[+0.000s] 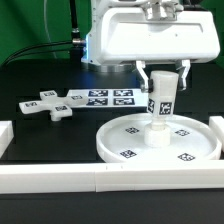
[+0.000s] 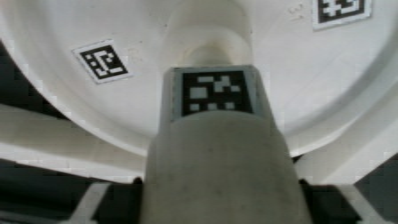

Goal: Assemble round table

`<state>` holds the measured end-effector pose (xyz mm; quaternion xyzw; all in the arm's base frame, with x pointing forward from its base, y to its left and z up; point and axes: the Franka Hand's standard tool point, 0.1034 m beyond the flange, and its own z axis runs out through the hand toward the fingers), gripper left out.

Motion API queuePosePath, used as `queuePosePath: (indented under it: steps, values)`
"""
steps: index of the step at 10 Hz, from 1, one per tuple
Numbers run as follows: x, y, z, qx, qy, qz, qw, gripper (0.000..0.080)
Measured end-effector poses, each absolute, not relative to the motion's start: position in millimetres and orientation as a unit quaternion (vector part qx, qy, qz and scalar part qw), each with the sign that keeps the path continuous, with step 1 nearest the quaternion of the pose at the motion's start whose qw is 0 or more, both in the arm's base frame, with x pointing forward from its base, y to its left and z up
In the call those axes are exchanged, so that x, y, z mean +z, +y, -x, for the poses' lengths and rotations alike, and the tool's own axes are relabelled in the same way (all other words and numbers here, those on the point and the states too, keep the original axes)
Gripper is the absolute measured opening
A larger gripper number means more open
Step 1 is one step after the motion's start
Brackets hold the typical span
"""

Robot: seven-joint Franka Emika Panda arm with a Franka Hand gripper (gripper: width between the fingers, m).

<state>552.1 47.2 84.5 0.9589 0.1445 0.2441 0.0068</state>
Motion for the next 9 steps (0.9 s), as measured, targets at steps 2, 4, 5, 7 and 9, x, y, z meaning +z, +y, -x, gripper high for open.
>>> queuePosePath:
  steps: [2, 4, 5, 7, 9]
  values:
    - [79.3, 45.5, -551.5, 0.246, 0.143, -0.959, 0.008, 0.0409]
    - [79.4, 45.4, -554.3, 0.26, 0.142, -0.955, 0.01, 0.0409]
    - [79.4, 45.4, -554.4, 0.26, 0.142, -0.955, 0.01, 0.0409]
    - [76.6, 45.3, -552.4, 0.253, 0.142, -0.957, 0.009, 0.0409]
    - [76.4, 45.3, -552.4, 0.253, 0.142, -0.957, 0.009, 0.0625]
